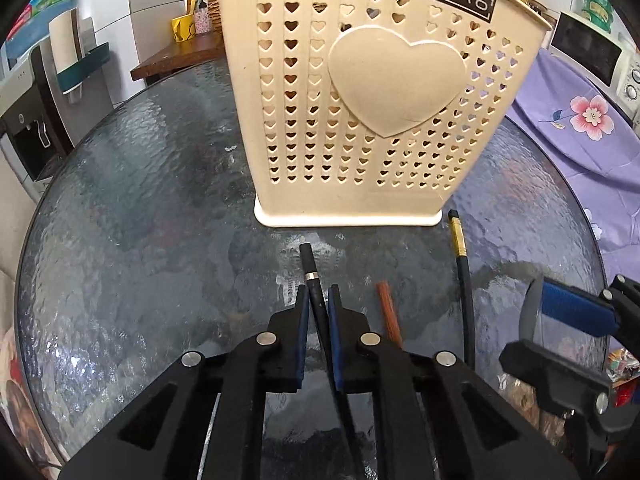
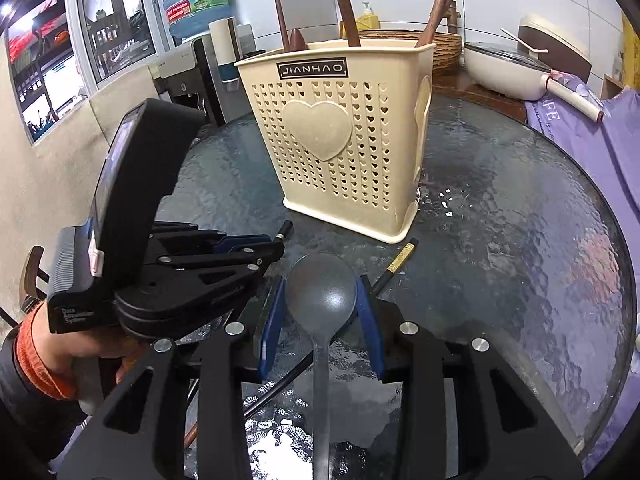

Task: Organize utensils
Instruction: 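Grasp the clear plastic spoon with the right tool while the left tool grasps a thin black chopstick, then lift the plastic spoon and black chopstick and carry them over the holder, then open both tools to release the spoon and chopstick into the holder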

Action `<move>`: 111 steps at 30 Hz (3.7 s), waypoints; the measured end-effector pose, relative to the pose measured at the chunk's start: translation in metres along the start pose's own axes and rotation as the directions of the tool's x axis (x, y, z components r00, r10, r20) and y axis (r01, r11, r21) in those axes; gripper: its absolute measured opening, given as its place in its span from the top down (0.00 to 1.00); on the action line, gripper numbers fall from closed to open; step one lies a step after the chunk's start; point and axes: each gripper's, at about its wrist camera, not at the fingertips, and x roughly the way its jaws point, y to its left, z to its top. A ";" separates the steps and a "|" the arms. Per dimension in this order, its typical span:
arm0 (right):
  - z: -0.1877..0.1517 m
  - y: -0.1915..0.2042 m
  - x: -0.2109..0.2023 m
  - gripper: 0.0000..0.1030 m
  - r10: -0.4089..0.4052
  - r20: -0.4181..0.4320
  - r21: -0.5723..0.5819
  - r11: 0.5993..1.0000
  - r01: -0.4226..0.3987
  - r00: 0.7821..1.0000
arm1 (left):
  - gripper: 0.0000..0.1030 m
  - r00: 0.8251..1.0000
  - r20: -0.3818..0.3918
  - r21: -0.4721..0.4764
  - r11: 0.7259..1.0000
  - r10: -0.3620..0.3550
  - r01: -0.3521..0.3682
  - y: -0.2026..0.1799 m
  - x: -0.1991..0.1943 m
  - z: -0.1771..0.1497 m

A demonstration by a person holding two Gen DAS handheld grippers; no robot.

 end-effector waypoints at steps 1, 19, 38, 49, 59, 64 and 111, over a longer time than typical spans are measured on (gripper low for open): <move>0.000 0.001 0.000 0.64 -0.002 0.000 -0.003 1.000 0.002 1.000 | 0.92 1.000 0.002 0.001 1.000 0.002 -0.002 0.000 0.000 0.001; -0.003 0.006 -0.009 0.64 -0.014 0.025 -0.002 1.000 0.014 1.000 | 0.93 1.000 0.023 -0.025 1.000 -0.007 0.007 0.006 -0.001 0.000; 0.005 0.006 -0.039 0.64 -0.006 0.138 0.026 1.000 0.002 0.990 | 0.93 0.965 0.238 -0.042 0.991 -0.111 0.125 0.012 -0.095 0.004; 0.017 0.007 -0.073 0.64 0.023 0.210 0.033 0.999 -0.031 0.977 | 0.93 0.927 0.327 -0.017 0.979 -0.186 0.203 0.019 -0.148 0.003; 0.021 0.014 -0.087 0.65 0.033 0.224 0.004 0.999 -0.034 0.974 | 0.93 0.900 0.387 0.014 0.978 -0.199 0.210 0.017 -0.179 -0.003; 0.024 0.017 -0.092 0.65 0.049 0.222 -0.004 0.999 -0.049 0.974 | 0.93 0.887 0.414 0.022 0.977 -0.204 0.214 0.019 -0.190 -0.003; 0.144 -0.032 -0.069 0.65 -0.128 0.396 0.070 0.992 0.108 0.909 | 0.93 0.880 0.472 -0.045 0.996 -0.050 0.080 0.019 -0.160 0.129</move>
